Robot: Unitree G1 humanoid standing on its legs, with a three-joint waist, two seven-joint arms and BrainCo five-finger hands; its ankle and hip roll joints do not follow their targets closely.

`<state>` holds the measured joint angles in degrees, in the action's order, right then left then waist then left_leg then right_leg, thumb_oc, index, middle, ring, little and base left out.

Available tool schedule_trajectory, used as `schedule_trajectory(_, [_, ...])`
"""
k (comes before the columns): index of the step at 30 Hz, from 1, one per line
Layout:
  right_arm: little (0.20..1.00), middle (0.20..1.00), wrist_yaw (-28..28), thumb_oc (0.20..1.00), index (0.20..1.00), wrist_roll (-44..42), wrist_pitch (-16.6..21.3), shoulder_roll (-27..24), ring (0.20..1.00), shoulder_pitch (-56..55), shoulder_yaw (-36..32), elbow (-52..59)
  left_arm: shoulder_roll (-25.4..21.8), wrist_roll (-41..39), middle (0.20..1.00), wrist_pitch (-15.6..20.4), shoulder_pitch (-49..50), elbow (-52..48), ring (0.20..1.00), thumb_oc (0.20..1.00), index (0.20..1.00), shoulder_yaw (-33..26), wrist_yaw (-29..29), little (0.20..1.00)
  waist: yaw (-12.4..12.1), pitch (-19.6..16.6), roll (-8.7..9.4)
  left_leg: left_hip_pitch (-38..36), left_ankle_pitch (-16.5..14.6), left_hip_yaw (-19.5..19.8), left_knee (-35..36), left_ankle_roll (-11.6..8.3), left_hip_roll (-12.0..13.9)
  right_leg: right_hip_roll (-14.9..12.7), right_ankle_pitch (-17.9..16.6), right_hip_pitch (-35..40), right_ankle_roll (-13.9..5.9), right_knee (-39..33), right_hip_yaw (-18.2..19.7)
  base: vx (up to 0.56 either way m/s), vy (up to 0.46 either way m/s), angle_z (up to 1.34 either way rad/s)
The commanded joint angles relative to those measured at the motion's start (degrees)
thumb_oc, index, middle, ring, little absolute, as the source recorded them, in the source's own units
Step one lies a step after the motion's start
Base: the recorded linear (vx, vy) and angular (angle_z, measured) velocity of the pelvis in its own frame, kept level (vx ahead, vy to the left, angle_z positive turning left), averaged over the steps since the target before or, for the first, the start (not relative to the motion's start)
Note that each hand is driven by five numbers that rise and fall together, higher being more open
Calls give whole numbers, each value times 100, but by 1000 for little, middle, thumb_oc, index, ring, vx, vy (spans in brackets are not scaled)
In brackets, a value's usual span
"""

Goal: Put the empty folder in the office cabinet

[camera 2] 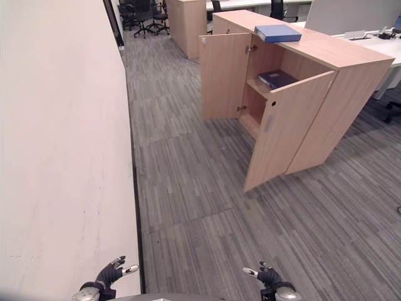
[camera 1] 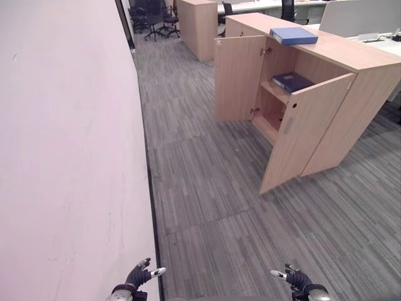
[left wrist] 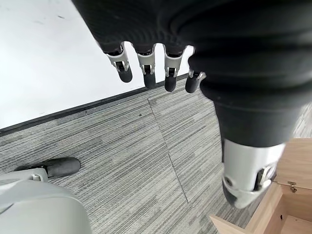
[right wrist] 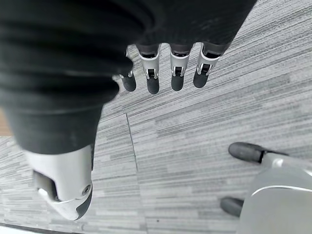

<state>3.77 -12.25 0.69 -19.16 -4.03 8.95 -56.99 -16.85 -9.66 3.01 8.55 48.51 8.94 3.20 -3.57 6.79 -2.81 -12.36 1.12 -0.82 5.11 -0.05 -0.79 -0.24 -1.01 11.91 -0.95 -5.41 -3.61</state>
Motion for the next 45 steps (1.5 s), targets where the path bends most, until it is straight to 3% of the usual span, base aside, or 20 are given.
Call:
schedule_trajectory(1, [1000, 1000, -21, 1000, 1000, 23, 183, -46, 1000, 339, 288, -113, -110, 107, 1000, 263, -443, 209, 1000, 1000, 1000, 80, -55, 1000, 27, -49, 147, 420, -71, 472, -58, -391, 407, -358, 460, 38, -432, 56, -63, 0, 0, 0])
schedule_trajectory(23, [1000, 1000, -12, 1000, 1000, -130, 130, -95, 1000, 280, 69, -301, -127, -80, 1000, 194, -538, 266, 1000, 1000, 1000, -21, -39, 1000, 57, 82, 190, 617, -239, 573, -470, -490, 501, -288, 617, -26, -306, 194, -75, 29, -32, 5])
schedule_trajectory(28, [1000, 1000, -33, 1000, 1000, -199, 142, -150, 1000, 335, 22, -300, -164, -158, 1000, 166, -606, 149, 1000, 1000, 1000, 15, -20, 1000, 49, 290, 218, 1199, -368, 648, -1555, -600, 428, -260, 820, -146, -142, 506, -40, 22, -76, 3])
schedule_trajectory(29, [1000, 1000, -50, 1000, 1000, -234, 151, -170, 1000, 354, 12, -290, -172, -161, 1000, 177, -652, 127, 1000, 1000, 1000, 29, -23, 1000, 45, 367, 231, 1436, -250, 665, -1945, -635, 377, -260, 824, -120, -98, 515, -42, 42, -113, 22])
schedule_trajectory(30, [1000, 1000, -109, 1000, 1000, -284, 144, -222, 1000, 395, -50, -317, -170, -191, 1000, 160, -699, 83, 1000, 1000, 1000, 36, -42, 1000, 4, 548, 298, 2063, 273, 705, -3069, -636, 219, -279, 904, -33, 30, 577, -41, 45, -90, 23])
schedule_trajectory(32, [1000, 1000, -131, 1000, 1000, -306, 135, -234, 1000, 422, -71, -307, -173, -222, 1000, 165, -729, 78, 1000, 1000, 1000, 42, -71, 1000, 12, 583, 294, 2324, 418, 648, -3168, -640, 232, -270, 973, 2, 50, 597, -58, 115, -24, 15])
schedule_trajectory(34, [1000, 1000, -153, 1000, 1000, -320, 126, -240, 1000, 431, -83, -327, -164, -271, 1000, 170, -759, 88, 1000, 1000, 1000, 29, -78, 1000, -33, 592, 289, 2533, 429, 511, -3011, -630, 278, -278, 1063, 103, 46, 568, -66, 218, 29, 4])
schedule_trajectory(35, [1000, 1000, -167, 1000, 1000, -353, 130, -247, 1000, 442, -121, -318, -162, -306, 1000, 168, -727, 109, 1000, 1000, 1000, 8, -93, 1000, -140, 537, 298, 2666, 258, 319, -2400, -573, 372, -294, 1212, 256, -2, 503, -50, 306, 72, 0])
schedule_trajectory(37, [1000, 1000, -195, 1000, 1000, -389, 158, -250, 1000, 466, -133, -313, -154, -336, 1000, 165, -710, 170, 1000, 1000, 1000, -4, -117, 1000, -234, 508, 234, 2866, 617, 350, -1675, -625, 527, -260, 1400, 415, -60, 521, 18, 464, 142, 1])
schedule_trajectory(38, [1000, 1000, -239, 1000, 1000, -435, 168, -244, 1000, 527, -141, -305, -170, -412, 1000, 177, -704, 169, 1000, 1000, 1000, -50, -178, 1000, -340, 499, 165, 3111, 787, 391, -1082, -667, 751, -245, 1627, 613, -93, 603, 159, 405, 133, 7])
schedule_trajectory(41, [1000, 1000, -261, 1000, 1000, -447, 163, -221, 1000, 569, -139, -347, -183, -448, 1000, 190, -706, 175, 1000, 1000, 1000, -93, -204, 1000, -428, 527, 208, 3249, 859, 400, -854, -683, 770, -292, 1803, 747, -96, 670, 274, 293, 87, 9])
schedule_trajectory(44, [1000, 1000, -275, 1000, 1000, -446, 166, -167, 1000, 633, -113, -360, -209, -527, 1000, 203, -633, 233, 1000, 1000, 1000, -227, -220, 1000, -657, 474, 255, 3512, 1069, 346, -376, -754, 821, -363, 2050, 1102, -133, 702, 600, 496, 195, -37])
schedule_trajectory(45, [1000, 1000, -270, 1000, 1000, -409, 149, -141, 1000, 673, -87, -373, -238, -546, 1000, 194, -550, 334, 1000, 1000, 1000, -323, -251, 1000, -809, 421, 291, 3676, 1227, 282, -453, -790, 959, -443, 2137, 1332, -195, 701, 807, 681, 354, -28])
